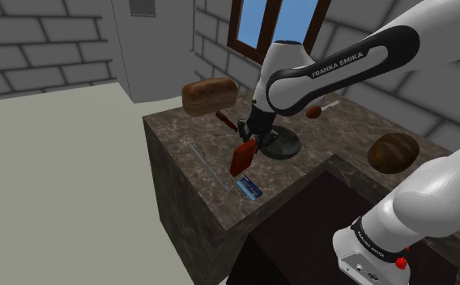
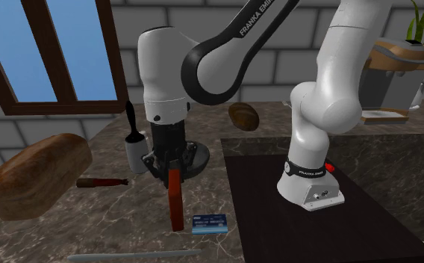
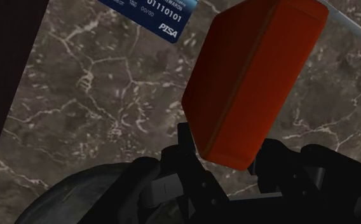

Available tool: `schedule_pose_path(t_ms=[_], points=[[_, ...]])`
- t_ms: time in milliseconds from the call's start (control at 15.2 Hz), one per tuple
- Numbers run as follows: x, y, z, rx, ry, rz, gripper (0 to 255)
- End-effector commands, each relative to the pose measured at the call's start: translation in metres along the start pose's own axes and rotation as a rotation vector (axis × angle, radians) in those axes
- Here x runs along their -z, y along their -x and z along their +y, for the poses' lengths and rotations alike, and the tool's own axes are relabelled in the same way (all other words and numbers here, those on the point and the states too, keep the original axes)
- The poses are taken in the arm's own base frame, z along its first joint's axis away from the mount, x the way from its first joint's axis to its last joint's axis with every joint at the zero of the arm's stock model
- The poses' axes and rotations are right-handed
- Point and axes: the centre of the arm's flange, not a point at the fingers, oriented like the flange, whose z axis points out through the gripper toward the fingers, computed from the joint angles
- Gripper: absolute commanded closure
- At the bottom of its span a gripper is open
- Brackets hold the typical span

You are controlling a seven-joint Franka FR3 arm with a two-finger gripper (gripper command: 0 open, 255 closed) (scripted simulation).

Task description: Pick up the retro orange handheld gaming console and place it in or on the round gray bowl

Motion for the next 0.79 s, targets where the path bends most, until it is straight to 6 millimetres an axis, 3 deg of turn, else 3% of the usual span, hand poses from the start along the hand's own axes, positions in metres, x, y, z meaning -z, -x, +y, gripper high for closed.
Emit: schedule_pose_path(t_ms=[0, 264, 726], points=[[-0.001, 0.0, 0.0, 0.001, 0.002, -0.001, 255], [-0.001, 0.0, 0.0, 0.001, 0.002, -0.001, 255], [0.036, 0.003, -0.001, 0.001, 0.002, -0.001, 255]])
